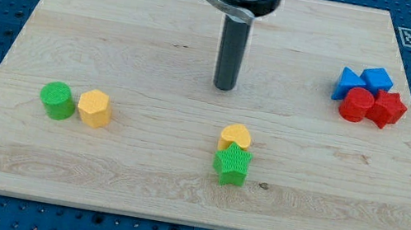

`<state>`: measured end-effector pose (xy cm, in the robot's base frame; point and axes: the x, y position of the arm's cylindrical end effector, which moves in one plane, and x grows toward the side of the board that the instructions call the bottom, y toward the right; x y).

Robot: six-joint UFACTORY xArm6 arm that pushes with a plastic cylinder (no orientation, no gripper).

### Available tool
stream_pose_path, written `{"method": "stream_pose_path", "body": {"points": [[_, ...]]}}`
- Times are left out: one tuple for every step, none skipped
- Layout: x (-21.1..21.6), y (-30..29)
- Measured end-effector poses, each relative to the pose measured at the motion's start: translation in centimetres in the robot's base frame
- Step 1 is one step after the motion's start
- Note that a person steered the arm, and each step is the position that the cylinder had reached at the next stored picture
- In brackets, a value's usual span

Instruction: Point your arm to the green circle

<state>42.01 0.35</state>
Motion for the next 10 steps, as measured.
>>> {"method": "stream_pose_path", "body": {"points": [[0.0,-0.5],[0.0,-1.2],[0.3,-4.6],[5.3,-4.8],[6.0,-4.8],[9.8,-4.8],[10.9,-4.8],[14.5,-5.1],[17.0,-7.8],[16.9,-14.1]]}}
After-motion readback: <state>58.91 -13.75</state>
